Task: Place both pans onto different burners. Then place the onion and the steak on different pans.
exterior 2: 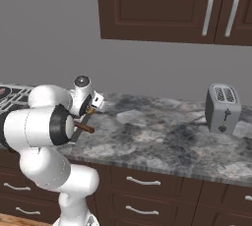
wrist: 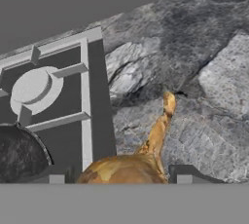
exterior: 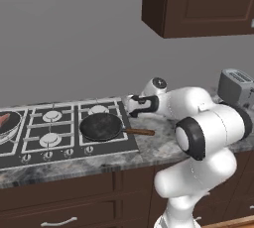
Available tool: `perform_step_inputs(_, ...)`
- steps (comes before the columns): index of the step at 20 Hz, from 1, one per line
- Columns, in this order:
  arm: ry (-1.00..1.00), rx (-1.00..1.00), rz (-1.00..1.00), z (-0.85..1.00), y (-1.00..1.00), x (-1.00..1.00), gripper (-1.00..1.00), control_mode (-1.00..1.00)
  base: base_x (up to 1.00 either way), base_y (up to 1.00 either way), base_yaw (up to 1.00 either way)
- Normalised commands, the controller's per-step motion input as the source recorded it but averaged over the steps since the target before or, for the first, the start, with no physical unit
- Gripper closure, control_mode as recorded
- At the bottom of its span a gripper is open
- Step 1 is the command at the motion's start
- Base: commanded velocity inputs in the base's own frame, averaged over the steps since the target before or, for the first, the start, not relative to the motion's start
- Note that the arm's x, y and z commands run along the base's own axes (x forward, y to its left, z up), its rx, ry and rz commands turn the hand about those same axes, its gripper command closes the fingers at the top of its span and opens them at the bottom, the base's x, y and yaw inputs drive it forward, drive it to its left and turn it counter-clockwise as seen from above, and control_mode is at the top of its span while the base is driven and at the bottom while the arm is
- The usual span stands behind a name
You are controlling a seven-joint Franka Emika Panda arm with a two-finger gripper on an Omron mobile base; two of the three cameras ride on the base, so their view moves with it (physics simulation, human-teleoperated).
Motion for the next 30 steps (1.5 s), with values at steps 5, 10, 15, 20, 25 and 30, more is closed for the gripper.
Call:
perform_step_inputs(5,-0.05,0.05,0.08,0.38,0.55,-0.46,1.0,-1.0,0.0,0.0,0.0)
perform_step_inputs(10,-0.04,0.04,0.07,0.26,0.6,-0.39,1.0,-1.0,0.0,0.0,0.0)
perform_step_inputs(15,-0.03,0.0,0.07,0.01,0.79,-0.16,1.0,-1.0,0.0,0.0,0.0)
perform_step_inputs(20,-0.02,0.0,0.01,0.0,0.75,0.0,1.0,-1.0,0.0,0.0,0.0)
perform_step_inputs(25,0.0,0.0,0.0,-0.07,0.39,0.0,1.0,-1.0,0.0,0.0,0.0)
perform_step_inputs(30,0.0,-0.01,0.0,-0.1,0.0,0.0,1.0,-1.0,0.0,0.0,0.0)
